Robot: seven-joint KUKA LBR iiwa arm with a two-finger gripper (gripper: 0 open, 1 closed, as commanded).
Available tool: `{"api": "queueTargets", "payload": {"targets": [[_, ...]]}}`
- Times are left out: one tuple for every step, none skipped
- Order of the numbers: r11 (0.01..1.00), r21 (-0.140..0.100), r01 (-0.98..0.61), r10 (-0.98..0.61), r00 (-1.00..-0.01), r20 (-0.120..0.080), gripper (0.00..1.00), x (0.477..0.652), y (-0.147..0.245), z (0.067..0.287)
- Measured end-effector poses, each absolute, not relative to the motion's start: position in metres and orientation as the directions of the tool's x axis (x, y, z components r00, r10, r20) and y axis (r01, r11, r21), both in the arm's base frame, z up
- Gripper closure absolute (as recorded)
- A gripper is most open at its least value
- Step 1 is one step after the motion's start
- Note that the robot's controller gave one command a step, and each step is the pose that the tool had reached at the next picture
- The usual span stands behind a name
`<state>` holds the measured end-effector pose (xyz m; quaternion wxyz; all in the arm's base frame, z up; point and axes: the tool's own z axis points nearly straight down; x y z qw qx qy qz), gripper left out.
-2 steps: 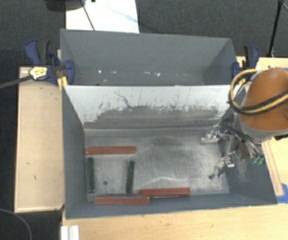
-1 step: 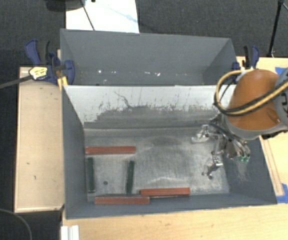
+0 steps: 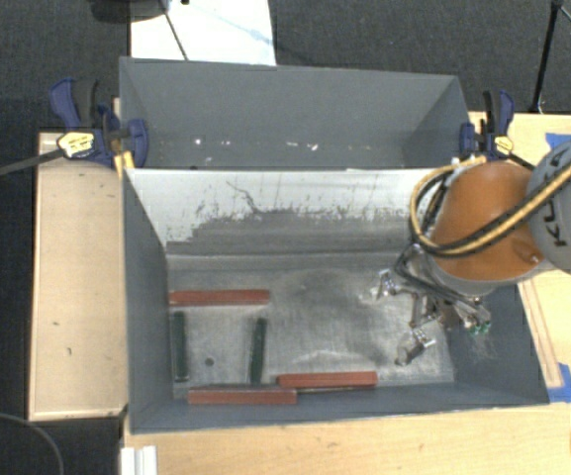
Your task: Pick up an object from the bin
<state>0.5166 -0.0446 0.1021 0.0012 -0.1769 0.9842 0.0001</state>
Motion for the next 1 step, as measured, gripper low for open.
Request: {"api": "queueTargets", "payload": {"targets": [[0.98, 0.0, -0.201, -0.201, -0.98, -0.002, 0.0, 0.5633, -0.0203, 0.0967]]}}
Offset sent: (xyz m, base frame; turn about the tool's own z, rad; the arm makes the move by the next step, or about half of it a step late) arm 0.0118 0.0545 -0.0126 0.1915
